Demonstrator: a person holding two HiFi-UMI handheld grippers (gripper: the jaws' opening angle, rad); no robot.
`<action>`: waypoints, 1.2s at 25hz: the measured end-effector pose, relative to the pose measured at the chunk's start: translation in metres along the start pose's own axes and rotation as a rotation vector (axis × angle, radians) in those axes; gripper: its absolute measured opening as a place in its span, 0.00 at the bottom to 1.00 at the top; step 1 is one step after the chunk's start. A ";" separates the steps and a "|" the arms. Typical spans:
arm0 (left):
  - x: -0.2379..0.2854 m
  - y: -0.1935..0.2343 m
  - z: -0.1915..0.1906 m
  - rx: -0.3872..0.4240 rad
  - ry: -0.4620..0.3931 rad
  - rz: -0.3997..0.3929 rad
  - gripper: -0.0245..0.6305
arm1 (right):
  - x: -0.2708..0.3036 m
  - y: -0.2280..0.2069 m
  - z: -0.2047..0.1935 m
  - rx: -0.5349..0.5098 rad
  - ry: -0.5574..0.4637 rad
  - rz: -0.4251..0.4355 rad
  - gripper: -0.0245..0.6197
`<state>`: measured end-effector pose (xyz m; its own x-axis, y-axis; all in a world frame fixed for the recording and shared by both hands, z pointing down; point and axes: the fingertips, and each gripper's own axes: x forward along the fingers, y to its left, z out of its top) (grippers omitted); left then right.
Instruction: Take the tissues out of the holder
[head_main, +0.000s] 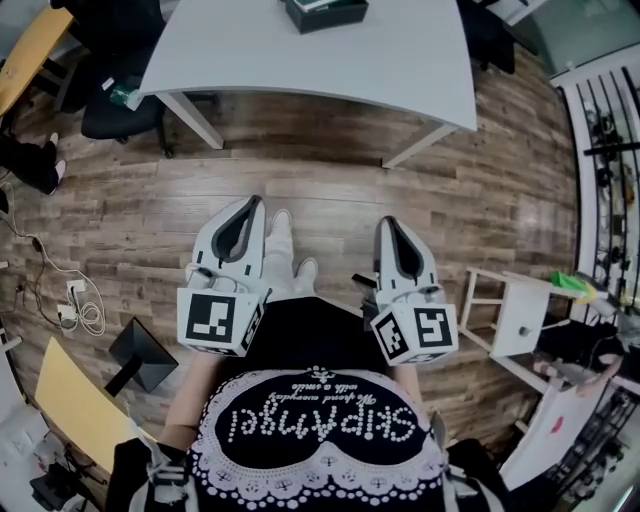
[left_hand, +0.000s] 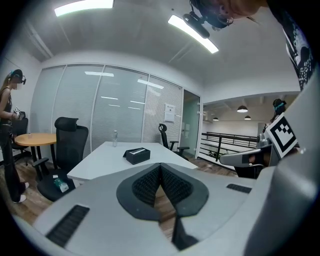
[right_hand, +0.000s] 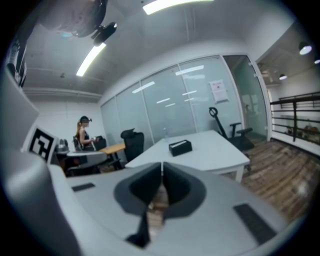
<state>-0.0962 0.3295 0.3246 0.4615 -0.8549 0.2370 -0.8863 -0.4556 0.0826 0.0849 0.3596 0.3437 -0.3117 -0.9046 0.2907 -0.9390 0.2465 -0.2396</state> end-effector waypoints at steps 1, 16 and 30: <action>0.007 0.007 0.003 -0.001 -0.002 0.001 0.07 | 0.010 0.000 0.004 -0.002 -0.002 -0.002 0.09; 0.084 0.108 0.030 0.009 0.011 -0.058 0.07 | 0.119 0.015 0.045 -0.001 -0.032 -0.086 0.09; 0.114 0.126 0.031 -0.022 0.021 -0.064 0.07 | 0.143 0.001 0.056 -0.012 -0.011 -0.124 0.09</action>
<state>-0.1540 0.1674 0.3320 0.5164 -0.8188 0.2509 -0.8559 -0.5033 0.1189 0.0471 0.2107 0.3333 -0.1915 -0.9321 0.3075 -0.9719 0.1364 -0.1917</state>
